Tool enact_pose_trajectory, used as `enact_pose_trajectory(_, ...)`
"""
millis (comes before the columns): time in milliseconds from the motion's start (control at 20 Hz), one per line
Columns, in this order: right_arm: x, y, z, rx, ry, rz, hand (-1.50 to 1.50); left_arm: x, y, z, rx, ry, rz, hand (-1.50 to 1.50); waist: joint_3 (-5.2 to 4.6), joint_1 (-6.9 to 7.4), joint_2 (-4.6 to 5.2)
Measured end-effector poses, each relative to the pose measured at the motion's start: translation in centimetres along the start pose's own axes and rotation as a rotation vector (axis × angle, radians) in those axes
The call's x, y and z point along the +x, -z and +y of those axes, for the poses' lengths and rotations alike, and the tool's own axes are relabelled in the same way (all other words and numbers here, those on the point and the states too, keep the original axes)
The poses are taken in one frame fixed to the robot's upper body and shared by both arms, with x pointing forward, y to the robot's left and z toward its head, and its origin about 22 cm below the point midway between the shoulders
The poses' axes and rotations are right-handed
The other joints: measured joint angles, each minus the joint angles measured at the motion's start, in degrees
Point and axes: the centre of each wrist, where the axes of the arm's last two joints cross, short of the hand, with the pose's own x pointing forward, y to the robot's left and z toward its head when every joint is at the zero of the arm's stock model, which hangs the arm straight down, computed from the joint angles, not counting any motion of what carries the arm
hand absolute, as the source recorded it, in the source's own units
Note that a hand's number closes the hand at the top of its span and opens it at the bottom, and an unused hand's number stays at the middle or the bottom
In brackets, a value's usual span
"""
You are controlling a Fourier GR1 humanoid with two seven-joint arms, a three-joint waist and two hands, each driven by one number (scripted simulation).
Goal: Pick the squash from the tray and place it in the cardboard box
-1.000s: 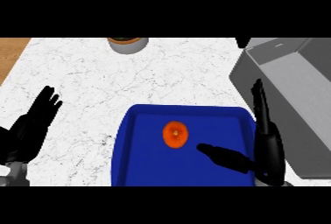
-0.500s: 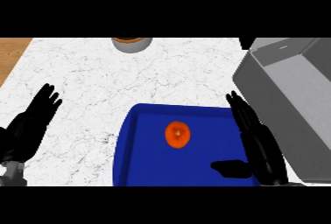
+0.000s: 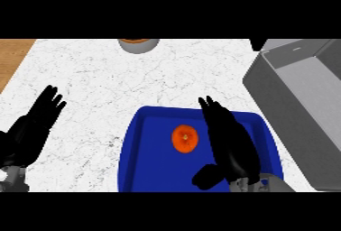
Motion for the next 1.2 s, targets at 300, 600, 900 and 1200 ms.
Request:
enact_pose_trajectory(300,2.7,1.2,0.0,0.074,0.025,0.027,-1.50,0.2,-0.1,0.1,0.004,-0.002,-0.001,0.00,0.14,-0.27,0.09)
enact_pose_trajectory(600,3.5,2.4,0.4,0.126,0.021,0.053,-1.50,0.1,-0.1,-0.1,0.011,-0.006,0.001,0.00,0.18,-0.58,0.10)
enact_pose_trajectory(900,3.7,2.4,1.2,0.140,0.005,0.056,-1.50,-0.2,-0.5,0.0,0.010,-0.006,0.006,0.00,0.21,-0.73,0.11)
enact_pose_trajectory(1200,3.7,2.5,2.0,0.127,-0.019,0.045,-1.50,-0.2,0.0,-0.3,0.016,-0.004,0.003,0.00,0.23,-0.81,0.15)
